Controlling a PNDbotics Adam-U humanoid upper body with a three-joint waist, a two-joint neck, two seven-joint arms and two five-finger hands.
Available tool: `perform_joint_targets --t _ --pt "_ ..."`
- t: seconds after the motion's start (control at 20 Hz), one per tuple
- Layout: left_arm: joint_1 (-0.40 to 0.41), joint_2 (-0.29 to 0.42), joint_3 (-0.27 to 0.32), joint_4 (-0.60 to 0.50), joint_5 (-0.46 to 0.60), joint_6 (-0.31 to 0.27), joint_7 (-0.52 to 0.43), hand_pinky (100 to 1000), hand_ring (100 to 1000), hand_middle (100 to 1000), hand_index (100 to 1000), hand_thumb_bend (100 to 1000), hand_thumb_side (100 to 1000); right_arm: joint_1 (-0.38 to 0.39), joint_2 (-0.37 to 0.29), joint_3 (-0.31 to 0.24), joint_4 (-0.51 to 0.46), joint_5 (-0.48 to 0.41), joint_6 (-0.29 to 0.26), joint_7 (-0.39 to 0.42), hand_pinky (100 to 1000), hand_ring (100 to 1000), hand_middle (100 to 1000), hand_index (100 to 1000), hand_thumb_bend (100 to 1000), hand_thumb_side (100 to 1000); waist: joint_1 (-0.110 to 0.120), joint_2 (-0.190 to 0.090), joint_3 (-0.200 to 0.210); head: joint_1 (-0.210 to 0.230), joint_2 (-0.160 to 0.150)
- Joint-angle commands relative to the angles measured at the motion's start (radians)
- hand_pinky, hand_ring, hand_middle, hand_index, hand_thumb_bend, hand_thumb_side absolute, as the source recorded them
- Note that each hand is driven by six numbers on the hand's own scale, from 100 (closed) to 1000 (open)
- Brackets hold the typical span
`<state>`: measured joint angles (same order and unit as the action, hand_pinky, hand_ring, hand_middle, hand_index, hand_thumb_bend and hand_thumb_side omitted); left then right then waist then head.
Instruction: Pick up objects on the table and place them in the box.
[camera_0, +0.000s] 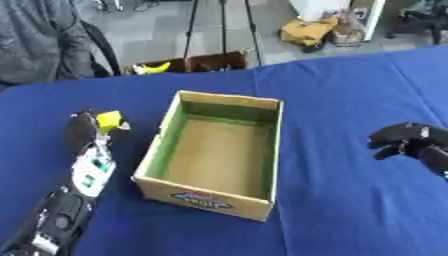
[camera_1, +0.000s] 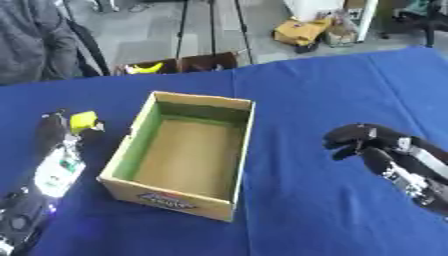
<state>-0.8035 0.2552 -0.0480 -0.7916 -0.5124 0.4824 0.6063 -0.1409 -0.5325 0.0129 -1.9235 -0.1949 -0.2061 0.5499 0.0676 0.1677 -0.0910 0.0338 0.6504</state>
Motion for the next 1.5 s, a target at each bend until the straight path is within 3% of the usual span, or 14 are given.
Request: perform_joint_targets --t 0.05,0.45,0.65,0.85,1.05,1.35,1.5 --pt "-0.017 0.036 0.000 -0.065 0.028 0.012 0.064 267 390 381 731 100 195 -0.010 -0.009 -0.010 -0.006 -0.005 -0.003 0.002 745 819 799 847 100 793 -0.006 -0.017 0.002 -0.003 -0.006" --pt "-0.023 0.070 -0.047 -0.255 0.042 -0.020 0.051 269 390 382 726 100 217 -0.008 -0.009 -0.011 -0.005 -0.010 -0.003 0.001 745 819 799 848 100 791 -0.008 -0.025 0.006 -0.006 -0.007" --pt "-0.031 0.074 -0.111 -0.365 0.019 -0.043 -0.013 273 391 386 730 100 209 -0.009 -0.008 -0.009 -0.004 -0.012 -0.002 0.003 745 819 798 848 100 791 -0.009 -0.026 0.002 -0.003 -0.010" --pt "-0.031 0.099 -0.215 -0.449 0.042 -0.088 -0.081 278 393 392 730 100 188 -0.014 -0.010 -0.005 -0.004 -0.015 -0.001 0.007 745 819 799 848 100 790 -0.006 -0.028 -0.007 0.006 -0.015" --pt "-0.043 0.116 -0.325 -0.457 0.050 -0.130 -0.149 285 396 400 735 100 166 -0.016 -0.011 -0.002 -0.002 -0.018 0.001 0.011 745 819 798 848 100 791 -0.003 -0.032 -0.011 0.008 -0.016" --pt "-0.062 0.092 -0.498 -0.378 0.028 -0.154 -0.256 299 403 411 736 100 166 -0.017 -0.009 0.001 -0.001 -0.019 0.003 0.014 745 819 798 848 100 793 -0.004 -0.033 -0.016 0.007 -0.022" --pt "-0.062 0.070 -0.547 -0.338 0.018 -0.172 -0.309 302 404 413 737 100 170 -0.019 -0.009 0.002 -0.002 -0.017 0.003 0.016 745 819 798 848 100 794 -0.003 -0.030 -0.020 0.007 -0.024"
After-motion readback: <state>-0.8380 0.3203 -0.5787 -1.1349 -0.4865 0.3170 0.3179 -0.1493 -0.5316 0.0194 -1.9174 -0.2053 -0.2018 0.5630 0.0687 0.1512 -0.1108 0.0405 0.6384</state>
